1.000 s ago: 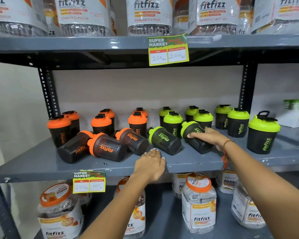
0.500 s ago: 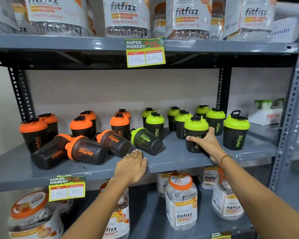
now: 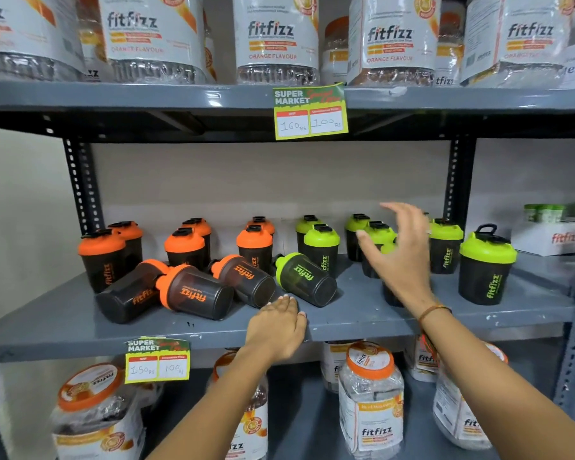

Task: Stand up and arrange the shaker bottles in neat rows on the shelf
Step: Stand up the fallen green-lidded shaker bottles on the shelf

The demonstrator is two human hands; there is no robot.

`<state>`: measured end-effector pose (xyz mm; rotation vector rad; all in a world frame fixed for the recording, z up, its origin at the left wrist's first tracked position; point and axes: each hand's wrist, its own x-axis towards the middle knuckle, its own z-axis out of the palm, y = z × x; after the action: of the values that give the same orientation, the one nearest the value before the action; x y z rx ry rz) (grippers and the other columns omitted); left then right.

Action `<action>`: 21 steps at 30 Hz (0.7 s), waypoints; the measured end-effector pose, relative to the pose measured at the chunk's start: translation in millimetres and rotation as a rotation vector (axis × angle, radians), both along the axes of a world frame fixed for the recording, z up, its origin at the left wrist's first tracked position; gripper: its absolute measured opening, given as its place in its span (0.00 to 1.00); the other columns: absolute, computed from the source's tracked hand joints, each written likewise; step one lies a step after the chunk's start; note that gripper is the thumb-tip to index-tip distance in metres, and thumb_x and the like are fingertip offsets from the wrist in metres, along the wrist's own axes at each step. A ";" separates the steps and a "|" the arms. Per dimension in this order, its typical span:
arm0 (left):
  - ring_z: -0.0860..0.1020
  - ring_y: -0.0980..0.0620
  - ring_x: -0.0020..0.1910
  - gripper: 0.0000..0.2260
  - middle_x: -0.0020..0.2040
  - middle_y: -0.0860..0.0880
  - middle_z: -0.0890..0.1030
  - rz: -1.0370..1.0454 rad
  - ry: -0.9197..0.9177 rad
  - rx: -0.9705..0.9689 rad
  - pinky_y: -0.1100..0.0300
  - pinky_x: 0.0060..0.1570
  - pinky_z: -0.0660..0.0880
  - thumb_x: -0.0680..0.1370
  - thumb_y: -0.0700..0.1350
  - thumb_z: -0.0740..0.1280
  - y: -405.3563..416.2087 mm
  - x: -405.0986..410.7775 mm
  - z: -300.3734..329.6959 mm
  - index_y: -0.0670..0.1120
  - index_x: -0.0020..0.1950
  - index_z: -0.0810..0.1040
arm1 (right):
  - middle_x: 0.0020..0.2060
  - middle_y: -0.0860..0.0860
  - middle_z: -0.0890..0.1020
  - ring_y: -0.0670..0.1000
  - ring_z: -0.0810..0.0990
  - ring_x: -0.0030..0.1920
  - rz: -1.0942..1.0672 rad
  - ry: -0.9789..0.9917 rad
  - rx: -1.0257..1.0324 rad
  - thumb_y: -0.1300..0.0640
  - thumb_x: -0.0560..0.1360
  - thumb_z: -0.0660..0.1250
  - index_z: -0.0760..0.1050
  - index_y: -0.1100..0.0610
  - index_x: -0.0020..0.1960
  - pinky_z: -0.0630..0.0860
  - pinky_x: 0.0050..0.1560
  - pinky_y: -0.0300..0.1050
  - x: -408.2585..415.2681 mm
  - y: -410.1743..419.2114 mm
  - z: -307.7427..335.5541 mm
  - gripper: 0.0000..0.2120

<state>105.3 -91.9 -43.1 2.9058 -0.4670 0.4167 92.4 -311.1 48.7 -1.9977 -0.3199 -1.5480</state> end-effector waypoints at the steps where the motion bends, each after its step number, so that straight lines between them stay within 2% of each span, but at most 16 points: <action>1: 0.59 0.49 0.77 0.26 0.78 0.45 0.61 0.001 -0.001 -0.001 0.55 0.74 0.55 0.82 0.53 0.46 0.1 -0.4 -0.1 0.42 0.77 0.59 | 0.55 0.51 0.79 0.52 0.75 0.59 0.039 0.056 -0.062 0.45 0.72 0.70 0.76 0.55 0.60 0.71 0.61 0.47 6.6 12.3 8.6 0.20; 4: 0.59 0.49 0.77 0.26 0.78 0.45 0.61 0.009 0.003 -0.004 0.55 0.74 0.55 0.82 0.54 0.46 -0.2 -0.9 0.4 0.42 0.77 0.59 | 0.50 0.50 0.84 0.53 0.81 0.52 0.111 0.378 -0.206 0.40 0.70 0.68 0.81 0.52 0.55 0.76 0.54 0.49 28.9 47.4 19.8 0.21; 8: 0.60 0.48 0.76 0.26 0.77 0.44 0.62 0.012 -0.006 -0.016 0.54 0.74 0.56 0.82 0.54 0.47 -0.2 -1.0 0.7 0.42 0.76 0.60 | 0.56 0.53 0.83 0.56 0.80 0.58 -0.035 0.774 -0.376 0.30 0.70 0.65 0.79 0.55 0.60 0.74 0.52 0.47 56.7 70.2 14.2 0.32; 10: 0.61 0.47 0.76 0.26 0.77 0.44 0.63 0.010 -0.017 -0.016 0.53 0.74 0.56 0.82 0.54 0.47 0.2 -0.1 -0.7 0.42 0.76 0.61 | 0.54 0.56 0.82 0.57 0.79 0.55 -0.077 0.990 -0.491 0.25 0.69 0.60 0.78 0.58 0.55 0.71 0.46 0.45 67.3 74.3 15.5 0.37; 12: 0.62 0.47 0.76 0.26 0.77 0.43 0.64 0.009 -0.027 -0.011 0.53 0.74 0.56 0.82 0.54 0.47 0.9 1.3 -2.0 0.42 0.76 0.61 | 0.50 0.56 0.80 0.55 0.78 0.48 -0.071 1.166 -0.574 0.23 0.69 0.57 0.76 0.58 0.48 0.68 0.39 0.44 74.8 76.3 17.7 0.37; 15: 0.61 0.47 0.76 0.26 0.77 0.43 0.63 0.004 -0.034 -0.007 0.54 0.74 0.55 0.82 0.54 0.47 1.9 3.9 -3.2 0.42 0.76 0.61 | 0.49 0.55 0.78 0.51 0.76 0.41 -0.030 1.267 -0.564 0.25 0.70 0.59 0.73 0.58 0.49 0.68 0.34 0.42 81.4 77.4 18.0 0.35; 19: 0.62 0.47 0.76 0.26 0.76 0.44 0.64 0.008 -0.054 -0.007 0.54 0.74 0.56 0.82 0.54 0.47 1.3 3.9 -4.5 0.42 0.76 0.62 | 0.51 0.55 0.80 0.54 0.80 0.50 0.096 1.302 -0.420 0.27 0.67 0.67 0.75 0.58 0.52 0.73 0.39 0.43 90.8 77.6 7.5 0.34; 21: 0.62 0.48 0.76 0.26 0.76 0.44 0.64 0.009 -0.056 -0.005 0.54 0.74 0.55 0.82 0.54 0.47 1.2 3.8 -5.0 0.43 0.76 0.62 | 0.53 0.55 0.81 0.55 0.80 0.53 0.113 1.269 -0.377 0.28 0.65 0.69 0.77 0.59 0.55 0.74 0.45 0.46 92.9 77.5 1.7 0.36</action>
<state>109.1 -90.7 -48.1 2.8993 -0.4608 0.5008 185.3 -233.7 50.3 -2.7317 -0.1773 0.0567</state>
